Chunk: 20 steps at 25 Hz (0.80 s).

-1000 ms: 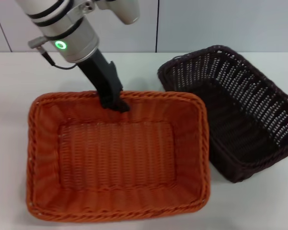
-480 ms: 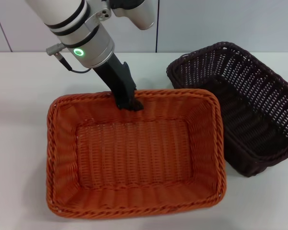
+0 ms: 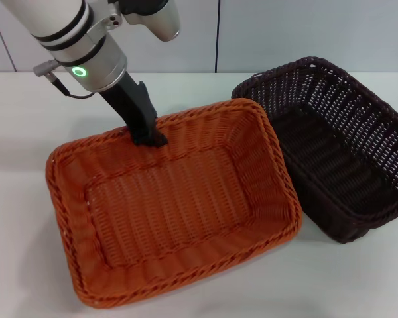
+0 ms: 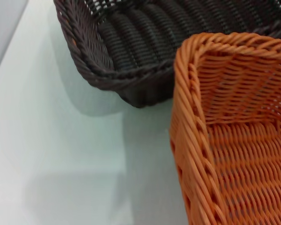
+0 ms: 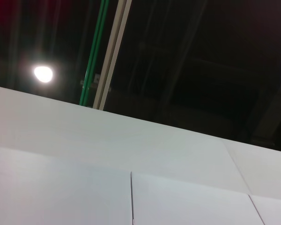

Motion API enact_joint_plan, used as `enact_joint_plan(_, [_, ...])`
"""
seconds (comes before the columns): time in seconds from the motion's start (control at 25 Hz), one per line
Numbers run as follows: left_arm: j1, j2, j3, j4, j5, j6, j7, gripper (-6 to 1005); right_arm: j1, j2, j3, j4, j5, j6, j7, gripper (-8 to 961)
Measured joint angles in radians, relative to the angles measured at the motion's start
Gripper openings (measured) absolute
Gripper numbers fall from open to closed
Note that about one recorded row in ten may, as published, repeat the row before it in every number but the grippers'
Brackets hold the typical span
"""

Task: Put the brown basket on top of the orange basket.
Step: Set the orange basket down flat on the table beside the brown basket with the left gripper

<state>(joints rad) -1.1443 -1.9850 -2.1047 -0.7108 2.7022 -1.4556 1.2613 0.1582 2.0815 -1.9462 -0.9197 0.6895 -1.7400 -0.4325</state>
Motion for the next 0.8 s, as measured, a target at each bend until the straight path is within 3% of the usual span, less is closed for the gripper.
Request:
enact_joint_plan(0.48, [0.019,0.004,0.015,-0.022,0.000,-0.073,0.040,144,0.001,0.000,-0.005,-0.024,-0.001,0.000,-0.006,676])
enact_joint_plan(0.72, [0.013,-0.007,0.023,-0.030,0.000,-0.082,0.074,143,-0.001,0.000,-0.005,-0.030,-0.002,-0.010,-0.008,675])
enact_joint_plan(0.8, [0.009,-0.027,0.051,-0.029,0.001,-0.071,0.083,143,-0.001,0.000,-0.005,-0.030,-0.002,-0.012,-0.008,675])
